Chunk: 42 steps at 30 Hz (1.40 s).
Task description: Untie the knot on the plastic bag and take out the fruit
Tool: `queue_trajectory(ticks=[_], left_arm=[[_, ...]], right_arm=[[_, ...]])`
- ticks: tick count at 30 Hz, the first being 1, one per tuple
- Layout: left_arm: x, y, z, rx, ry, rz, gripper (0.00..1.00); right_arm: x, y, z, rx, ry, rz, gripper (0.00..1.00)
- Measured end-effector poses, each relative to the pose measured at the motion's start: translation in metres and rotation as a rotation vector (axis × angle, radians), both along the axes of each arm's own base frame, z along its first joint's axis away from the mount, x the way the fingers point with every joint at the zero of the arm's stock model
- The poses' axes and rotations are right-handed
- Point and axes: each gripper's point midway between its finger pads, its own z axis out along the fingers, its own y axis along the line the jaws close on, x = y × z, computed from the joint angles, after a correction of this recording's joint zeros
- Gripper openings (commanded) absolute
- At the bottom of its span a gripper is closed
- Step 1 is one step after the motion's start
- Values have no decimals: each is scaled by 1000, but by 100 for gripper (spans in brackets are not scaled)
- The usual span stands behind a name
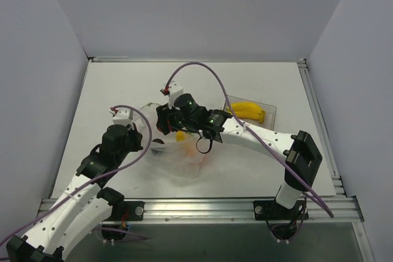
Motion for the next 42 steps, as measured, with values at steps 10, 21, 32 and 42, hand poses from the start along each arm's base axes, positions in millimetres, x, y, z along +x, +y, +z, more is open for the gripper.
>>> queue_trajectory(ticks=[10,21,32,42], left_arm=[[4,19,10,34,-59,90,0],[6,22,6,47,-44,104,0],[7,22,5,44,-40,107,0],[7,21,4,38,-31,98,0]], right_arm=[[23,-68,63,107,-128,-112,3],[80,-244,22,-24,-117,-547,3],[104,-310,-60,-147,94,-735,10],[93,-281,-104,-138,254,-615,64]])
